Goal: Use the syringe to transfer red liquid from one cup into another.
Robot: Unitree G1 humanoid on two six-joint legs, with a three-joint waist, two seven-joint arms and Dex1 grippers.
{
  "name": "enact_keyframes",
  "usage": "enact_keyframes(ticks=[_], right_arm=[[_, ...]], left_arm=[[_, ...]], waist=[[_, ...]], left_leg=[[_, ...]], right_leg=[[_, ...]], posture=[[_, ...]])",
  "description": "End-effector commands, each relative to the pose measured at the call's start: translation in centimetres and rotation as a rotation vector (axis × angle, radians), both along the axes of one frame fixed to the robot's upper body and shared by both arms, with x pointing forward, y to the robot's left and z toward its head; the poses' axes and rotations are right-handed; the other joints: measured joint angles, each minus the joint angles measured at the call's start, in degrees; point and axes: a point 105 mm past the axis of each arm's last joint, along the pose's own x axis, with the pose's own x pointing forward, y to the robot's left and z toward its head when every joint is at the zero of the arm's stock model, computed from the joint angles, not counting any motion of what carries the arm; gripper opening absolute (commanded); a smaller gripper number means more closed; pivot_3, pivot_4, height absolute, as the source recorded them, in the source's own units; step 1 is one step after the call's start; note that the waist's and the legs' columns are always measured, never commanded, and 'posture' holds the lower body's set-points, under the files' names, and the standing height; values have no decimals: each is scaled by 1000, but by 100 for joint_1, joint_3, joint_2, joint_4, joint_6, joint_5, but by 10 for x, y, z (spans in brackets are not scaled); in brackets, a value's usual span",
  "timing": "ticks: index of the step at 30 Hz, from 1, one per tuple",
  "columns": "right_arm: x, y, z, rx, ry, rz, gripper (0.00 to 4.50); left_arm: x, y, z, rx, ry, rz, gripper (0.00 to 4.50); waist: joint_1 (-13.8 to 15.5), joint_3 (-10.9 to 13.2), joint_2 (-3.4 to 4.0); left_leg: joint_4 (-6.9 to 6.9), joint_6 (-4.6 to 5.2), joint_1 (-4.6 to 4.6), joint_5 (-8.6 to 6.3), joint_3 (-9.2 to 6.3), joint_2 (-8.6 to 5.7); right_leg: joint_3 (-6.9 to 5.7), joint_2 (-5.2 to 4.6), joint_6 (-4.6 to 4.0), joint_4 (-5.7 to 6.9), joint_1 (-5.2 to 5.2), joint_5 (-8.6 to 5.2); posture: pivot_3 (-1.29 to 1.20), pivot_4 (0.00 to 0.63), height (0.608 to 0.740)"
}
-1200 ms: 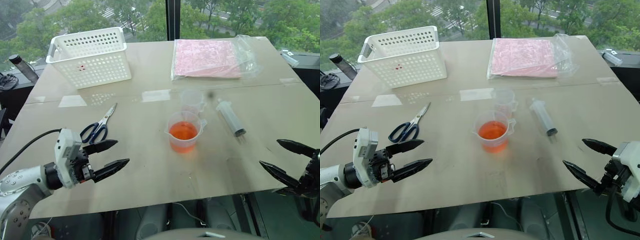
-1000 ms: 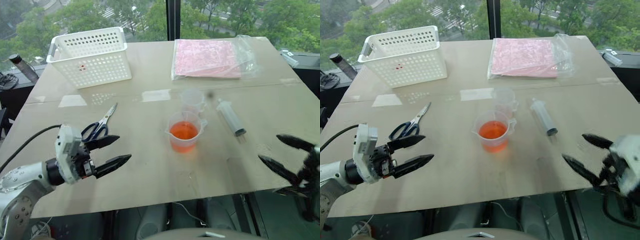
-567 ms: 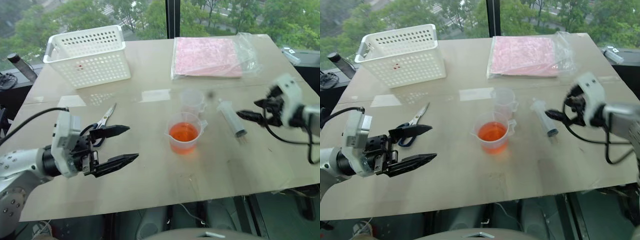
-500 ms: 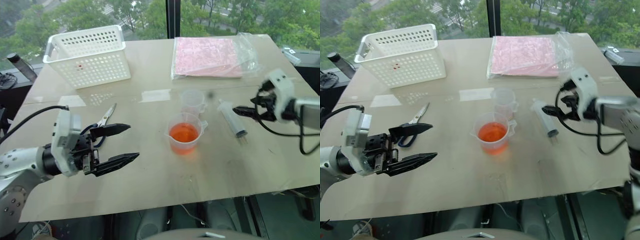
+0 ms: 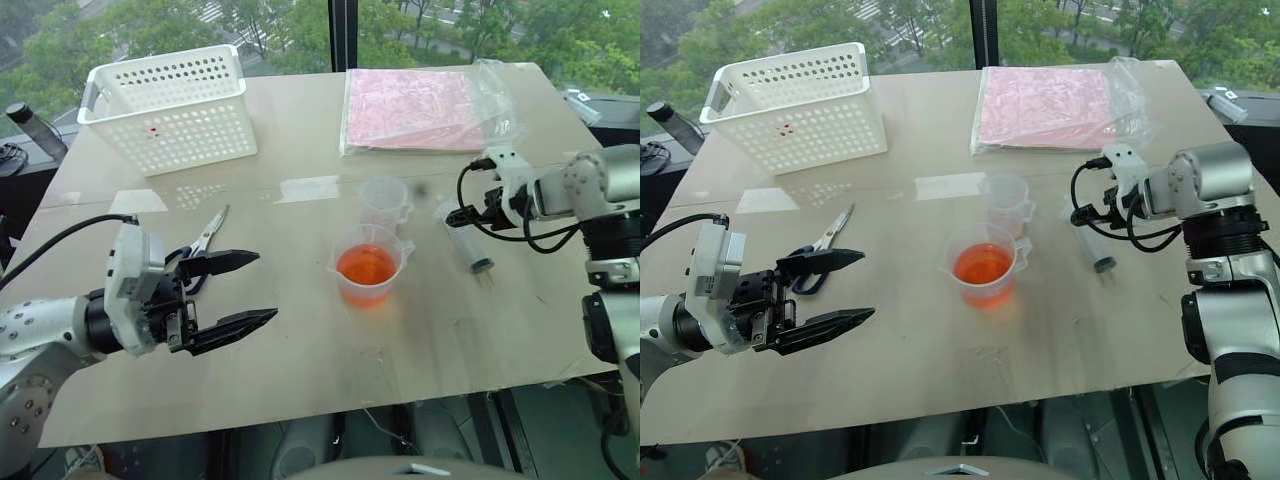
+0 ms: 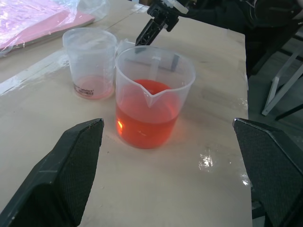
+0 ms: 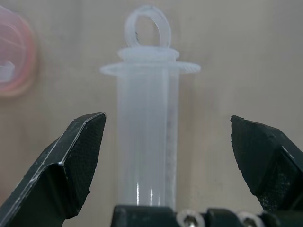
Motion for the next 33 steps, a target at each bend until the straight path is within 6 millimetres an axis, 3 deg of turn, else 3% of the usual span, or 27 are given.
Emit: enact_keyframes(ticks=[1, 3, 6, 9, 11, 16, 18, 20, 25, 28, 33], right_arm=[[14, 1, 13, -8, -57, 39, 4500], [20, 6, 11, -13, -54, 66, 4500], [24, 13, 5, -10, -41, 116, 3718], [24, 14, 0, -20, -29, 162, 2270], [23, 11, -4, -39, -26, 191, 1558], [19, -6, 1, -44, -95, 242, 1488], [13, -5, 18, 64, -140, 245, 1488], [4, -7, 30, 60, -224, 315, 1488], [-33, 18, 95, 122, -725, 515, 1488], [-56, 38, 132, 325, -929, 518, 1488], [-59, 57, 178, 373, -1279, 421, 1487]], left_arm=[[-3, 1, 6, -6, -17, -4, 4451], [-3, 0, 6, -5, -18, -8, 4451], [-2, 1, 7, -6, -29, 4, 4500], [1, 2, 10, -20, -30, 20, 4500], [2, 2, 11, -22, -31, 19, 4500], [2, -3, 14, -30, -37, -5, 4500], [0, -5, 15, -29, -37, -19, 4500], [0, -5, 17, -37, -39, -22, 4500], [12, -10, 39, -146, -67, -11, 4500], [24, -15, 56, -225, -90, -8, 4500], [52, -19, 80, -323, -106, 61, 4500]], waist=[[-36, 0, 1], [-63, 0, 1], [-101, 0, 1], [-118, 0, 1], [-124, 0, 1], [-91, 0, 1], [-48, 0, 1], [-23, 1, 1], [-16, 0, 2], [-5, 0, 2], [-17, -2, -1]], left_leg=[[0, 0, 0, 0, 0, 0], [0, 0, 5, 0, 4, 0], [-1, -1, 8, 0, 3, 2], [0, -1, 6, 1, 1, 1], [3, -1, 6, 1, 1, 0], [4, -2, 7, 1, -4, 0], [4, -3, 5, 1, -6, 0], [4, -3, 5, 1, -3, 0], [4, -4, 4, 1, -12, 2], [13, -8, 10, 3, -13, 3], [42, -18, 25, 10, -11, -2]], right_leg=[[0, 1, 0, 1, 0, 0], [4, 3, 0, 3, 0, 0], [3, 5, 0, 7, 0, 0], [2, 3, 0, 9, -1, 0], [2, 2, 0, 10, 0, 0], [0, 1, 1, 12, 0, 0], [-1, -1, 1, 11, 0, 0], [2, -2, 1, 10, -1, 0], [-2, -2, 1, 16, -1, 0], [0, -1, 1, 40, -1, 0], [4, 3, 1, 96, 0, 1]], posture=[[0, 150, 740], [0, 150, 740], [0, 150, 740], [0, 150, 740], [0, 150, 740], [0, 150, 740], [0, 150, 740], [0, 150, 740], [0, 150, 740], [0, 150, 740], [0, 150, 740]])
